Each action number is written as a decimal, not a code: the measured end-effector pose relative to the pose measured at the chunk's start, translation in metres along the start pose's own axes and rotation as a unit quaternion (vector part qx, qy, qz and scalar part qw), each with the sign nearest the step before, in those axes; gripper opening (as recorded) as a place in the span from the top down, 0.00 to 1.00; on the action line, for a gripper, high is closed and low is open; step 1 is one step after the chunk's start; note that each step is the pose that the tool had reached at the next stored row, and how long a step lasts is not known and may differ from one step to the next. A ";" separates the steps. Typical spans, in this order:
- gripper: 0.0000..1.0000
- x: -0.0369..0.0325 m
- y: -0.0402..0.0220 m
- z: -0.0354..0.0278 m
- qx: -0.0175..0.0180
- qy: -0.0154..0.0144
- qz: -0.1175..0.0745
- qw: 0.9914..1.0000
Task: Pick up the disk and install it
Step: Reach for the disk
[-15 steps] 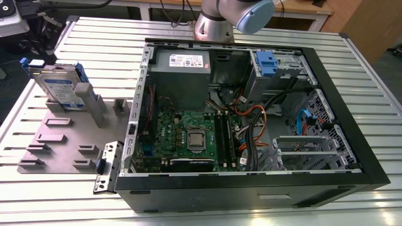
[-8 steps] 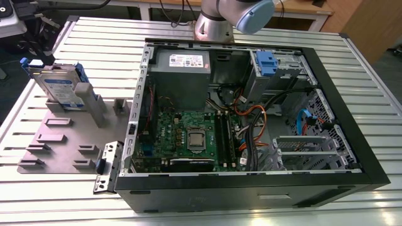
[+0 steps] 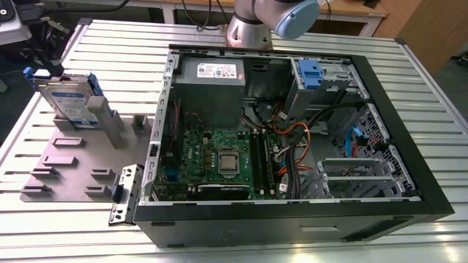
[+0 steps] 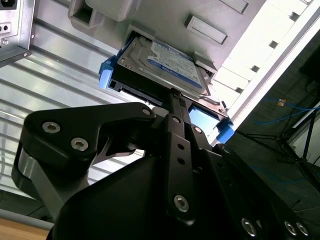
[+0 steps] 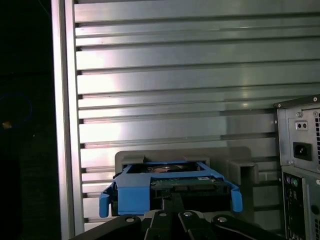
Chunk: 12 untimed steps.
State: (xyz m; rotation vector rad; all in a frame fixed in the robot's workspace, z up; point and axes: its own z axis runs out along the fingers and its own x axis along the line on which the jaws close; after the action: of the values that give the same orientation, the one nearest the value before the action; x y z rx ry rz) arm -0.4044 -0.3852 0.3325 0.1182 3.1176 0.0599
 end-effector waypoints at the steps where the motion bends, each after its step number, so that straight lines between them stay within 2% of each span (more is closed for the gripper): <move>1: 0.89 0.0000 0.0000 0.0001 0.000 0.000 0.000 1.000; 12: 0.89 0.0000 0.0000 0.0010 0.001 0.000 0.000 1.000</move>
State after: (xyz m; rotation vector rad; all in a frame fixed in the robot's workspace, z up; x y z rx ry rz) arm -0.4044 -0.3852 0.3315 0.1181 3.1171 0.0554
